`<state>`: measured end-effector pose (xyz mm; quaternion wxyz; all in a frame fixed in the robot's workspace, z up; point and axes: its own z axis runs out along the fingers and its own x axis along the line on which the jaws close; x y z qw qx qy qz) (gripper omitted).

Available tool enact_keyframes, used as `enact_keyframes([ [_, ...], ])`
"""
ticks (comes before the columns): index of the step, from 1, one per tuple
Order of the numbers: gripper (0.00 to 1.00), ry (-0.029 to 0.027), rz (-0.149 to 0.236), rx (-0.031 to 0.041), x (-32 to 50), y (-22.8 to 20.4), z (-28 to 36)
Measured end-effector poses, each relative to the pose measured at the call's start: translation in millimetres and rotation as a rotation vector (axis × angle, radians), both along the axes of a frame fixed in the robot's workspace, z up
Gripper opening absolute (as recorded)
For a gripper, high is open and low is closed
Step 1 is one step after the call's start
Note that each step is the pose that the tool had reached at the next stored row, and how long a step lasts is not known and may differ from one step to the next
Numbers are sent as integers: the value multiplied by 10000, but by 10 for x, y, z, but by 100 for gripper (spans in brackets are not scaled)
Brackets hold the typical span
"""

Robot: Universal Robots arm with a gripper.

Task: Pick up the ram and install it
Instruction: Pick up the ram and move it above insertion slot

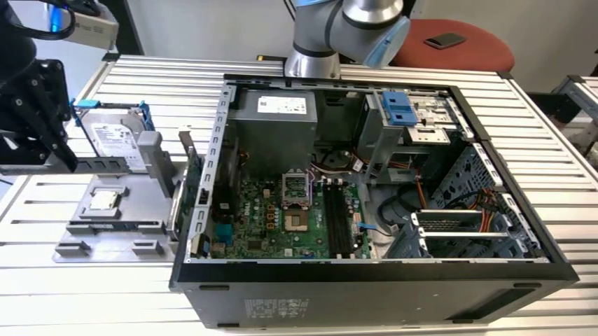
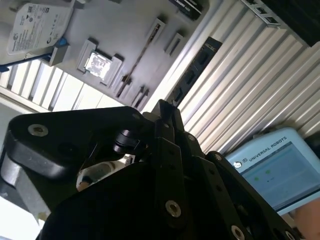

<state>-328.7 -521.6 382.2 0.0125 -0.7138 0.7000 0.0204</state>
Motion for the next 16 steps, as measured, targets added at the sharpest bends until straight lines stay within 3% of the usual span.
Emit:
enact_keyframes([
  [16,0,60,0,-28,484,32,0],
])
